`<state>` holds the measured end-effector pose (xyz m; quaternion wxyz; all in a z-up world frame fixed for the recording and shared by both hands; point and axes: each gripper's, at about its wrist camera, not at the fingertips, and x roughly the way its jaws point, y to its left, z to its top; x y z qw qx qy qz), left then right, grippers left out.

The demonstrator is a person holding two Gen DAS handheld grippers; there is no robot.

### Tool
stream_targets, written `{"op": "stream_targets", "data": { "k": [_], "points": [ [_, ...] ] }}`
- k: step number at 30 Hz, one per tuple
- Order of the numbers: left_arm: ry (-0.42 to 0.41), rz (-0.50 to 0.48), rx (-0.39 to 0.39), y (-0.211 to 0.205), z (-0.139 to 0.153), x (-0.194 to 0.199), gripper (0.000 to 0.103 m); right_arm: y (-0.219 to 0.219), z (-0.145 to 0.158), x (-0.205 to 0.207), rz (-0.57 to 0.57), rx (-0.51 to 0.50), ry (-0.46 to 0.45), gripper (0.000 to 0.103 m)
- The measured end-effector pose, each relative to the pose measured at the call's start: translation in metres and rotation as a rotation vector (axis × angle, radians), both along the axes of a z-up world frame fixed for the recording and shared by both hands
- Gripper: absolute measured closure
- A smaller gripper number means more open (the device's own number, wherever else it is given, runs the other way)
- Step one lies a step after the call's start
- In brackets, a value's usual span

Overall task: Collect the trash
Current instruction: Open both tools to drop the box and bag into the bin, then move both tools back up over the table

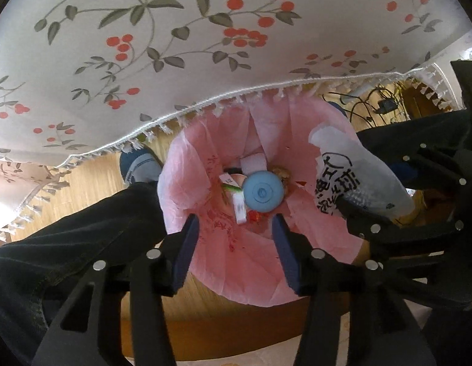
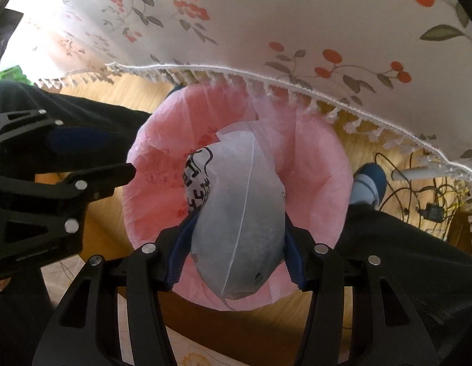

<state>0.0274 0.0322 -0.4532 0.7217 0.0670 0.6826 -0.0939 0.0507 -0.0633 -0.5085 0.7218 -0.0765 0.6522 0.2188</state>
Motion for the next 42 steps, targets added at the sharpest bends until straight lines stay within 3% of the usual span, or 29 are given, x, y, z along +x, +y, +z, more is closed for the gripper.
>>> {"op": "stream_targets", "data": {
  "k": [6,10,22,24,30,36,42],
  "points": [
    [-0.009,0.049,0.047,0.014,0.001,0.001,0.052,0.007,-0.010,0.000,0.020,-0.011,0.021,0.050],
    [-0.021,0.090,0.079,0.023,0.003,0.001,0.046,0.015,-0.018,-0.001,0.040,-0.022,0.036,0.047],
    [-0.048,0.123,0.091,0.030,0.011,0.000,0.037,0.023,-0.019,-0.002,0.061,-0.023,0.031,0.035],
    [-0.051,0.123,0.089,0.031,0.013,0.000,0.037,0.023,-0.018,-0.003,0.062,-0.026,0.024,0.025],
    [-0.073,0.130,0.076,0.030,0.025,-0.002,0.028,0.025,-0.003,-0.006,0.049,-0.071,-0.036,0.010],
    [-0.105,0.146,0.056,0.034,0.043,-0.006,0.022,0.018,0.013,-0.012,0.016,-0.099,-0.071,0.010],
    [-0.150,0.184,0.003,0.040,0.074,-0.014,0.022,0.008,0.056,-0.025,-0.017,-0.051,-0.152,0.010]
  ]
}}
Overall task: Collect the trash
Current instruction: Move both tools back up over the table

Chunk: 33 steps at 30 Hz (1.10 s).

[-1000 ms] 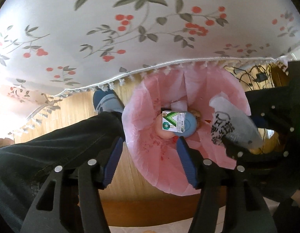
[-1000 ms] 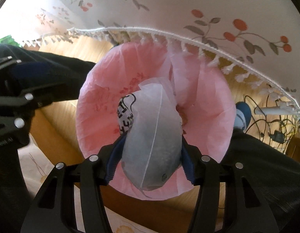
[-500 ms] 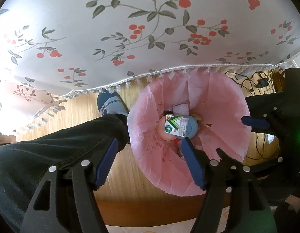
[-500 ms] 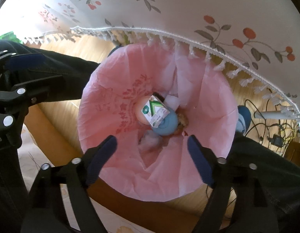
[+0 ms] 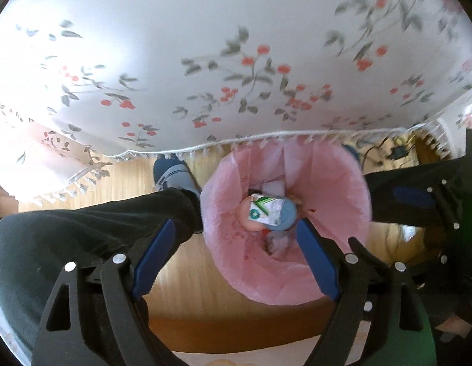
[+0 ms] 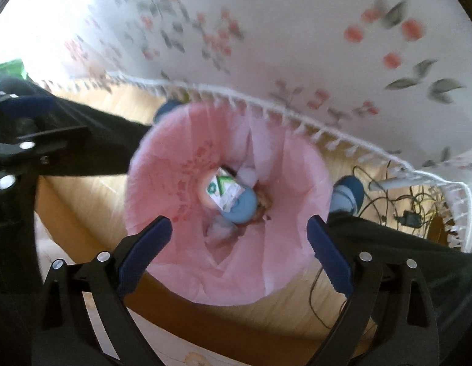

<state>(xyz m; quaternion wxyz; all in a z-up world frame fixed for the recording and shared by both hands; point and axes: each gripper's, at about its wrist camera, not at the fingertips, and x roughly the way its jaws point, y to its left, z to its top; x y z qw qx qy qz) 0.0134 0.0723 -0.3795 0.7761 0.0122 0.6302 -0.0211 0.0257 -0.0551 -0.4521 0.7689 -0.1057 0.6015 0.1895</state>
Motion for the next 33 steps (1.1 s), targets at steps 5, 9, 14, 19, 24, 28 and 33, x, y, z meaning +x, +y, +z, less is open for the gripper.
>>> {"op": "stream_targets", "data": {
  "k": [5,9,14,19,24,28,33],
  "points": [
    [-0.076,0.025,-0.043,0.003,0.053,-0.012,0.019,-0.019,0.054,-0.015,-0.063,0.071,-0.019,0.010],
    [-0.149,0.007,-0.035,0.002,0.106,-0.025,0.016,-0.032,0.107,-0.030,-0.078,0.092,-0.112,0.010],
    [-0.283,-0.017,-0.015,0.001,0.176,-0.037,0.012,-0.048,0.179,-0.040,-0.111,0.125,-0.239,0.006],
    [-0.397,-0.018,-0.025,0.004,0.239,-0.032,0.008,-0.060,0.238,-0.036,-0.121,0.141,-0.343,0.006],
    [-0.505,-0.033,-0.029,-0.002,0.294,-0.008,0.005,-0.067,0.291,-0.015,-0.112,0.122,-0.456,0.006],
    [-0.550,-0.038,-0.044,-0.012,0.323,0.032,0.005,-0.075,0.329,0.022,-0.111,0.121,-0.517,0.006],
    [-0.571,-0.049,-0.055,-0.027,0.345,0.096,0.005,-0.083,0.364,0.078,-0.095,0.120,-0.582,0.006]
  ]
}}
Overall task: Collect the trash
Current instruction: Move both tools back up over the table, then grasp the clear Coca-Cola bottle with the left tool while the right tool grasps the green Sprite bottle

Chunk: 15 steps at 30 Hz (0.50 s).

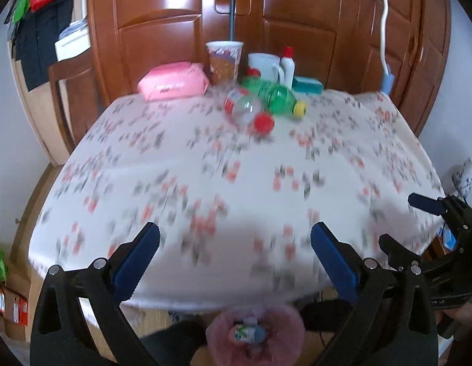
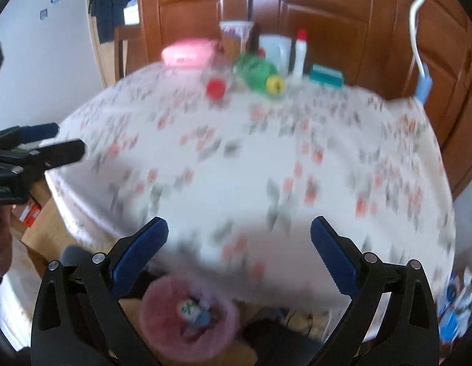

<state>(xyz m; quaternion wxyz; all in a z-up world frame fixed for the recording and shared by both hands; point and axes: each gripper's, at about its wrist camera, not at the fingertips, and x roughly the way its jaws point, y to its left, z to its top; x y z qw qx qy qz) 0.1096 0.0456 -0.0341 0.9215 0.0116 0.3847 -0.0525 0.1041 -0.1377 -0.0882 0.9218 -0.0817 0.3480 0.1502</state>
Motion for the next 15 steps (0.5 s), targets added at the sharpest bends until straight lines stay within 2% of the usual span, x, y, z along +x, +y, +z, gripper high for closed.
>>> {"op": "stream_targets", "data": {
  "k": [7,15],
  "points": [
    [-0.003,0.020,0.019,-0.018,0.012,0.095,0.005,-0.005,0.024,0.093,0.014,-0.004,-0.031,0.006],
    [0.048,0.056,0.004,-0.024,-0.005,0.190,0.005,-0.010,0.018,0.167,0.011,-0.009,-0.013,0.006]
  ]
}}
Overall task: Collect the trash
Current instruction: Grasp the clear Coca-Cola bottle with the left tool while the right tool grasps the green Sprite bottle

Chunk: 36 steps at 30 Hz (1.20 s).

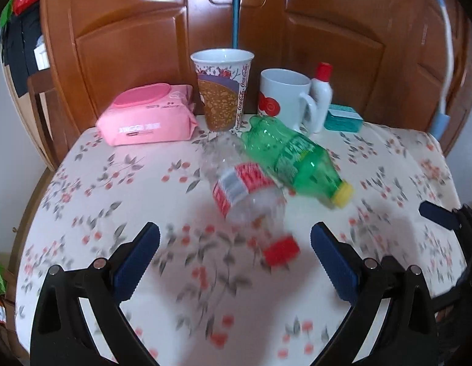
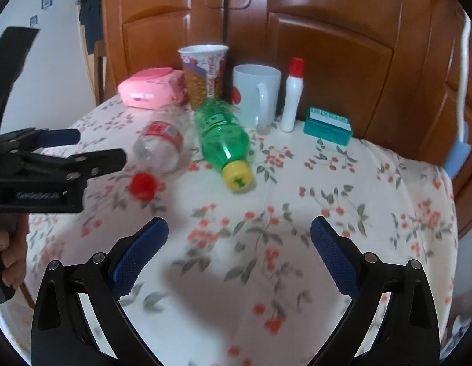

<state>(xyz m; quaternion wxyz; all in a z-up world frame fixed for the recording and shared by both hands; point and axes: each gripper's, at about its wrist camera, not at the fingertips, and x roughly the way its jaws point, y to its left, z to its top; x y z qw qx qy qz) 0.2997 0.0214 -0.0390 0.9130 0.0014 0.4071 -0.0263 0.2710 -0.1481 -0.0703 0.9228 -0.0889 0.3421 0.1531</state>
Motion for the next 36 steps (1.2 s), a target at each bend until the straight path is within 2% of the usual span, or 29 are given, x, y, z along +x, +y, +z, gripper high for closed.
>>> {"op": "stream_targets", "data": {
  "k": [6,9,20,36],
  "points": [
    [0.034,0.010,0.012,-0.004,-0.019,0.048,0.005,-0.002,-0.007,0.025,0.004,0.001,0.014,0.006],
    [0.043,0.014,0.018,-0.002,-0.025,0.060,0.005,-0.002,-0.011,0.034,0.005,-0.001,0.019,0.006],
    [0.055,0.011,0.070,0.026,-0.035,0.061,0.005,0.028,-0.013,0.062,0.039,-0.015,0.021,0.006],
    [0.082,0.044,0.069,0.062,-0.039,0.072,0.006,0.079,-0.013,0.126,0.117,-0.103,0.047,0.006]
  ]
}}
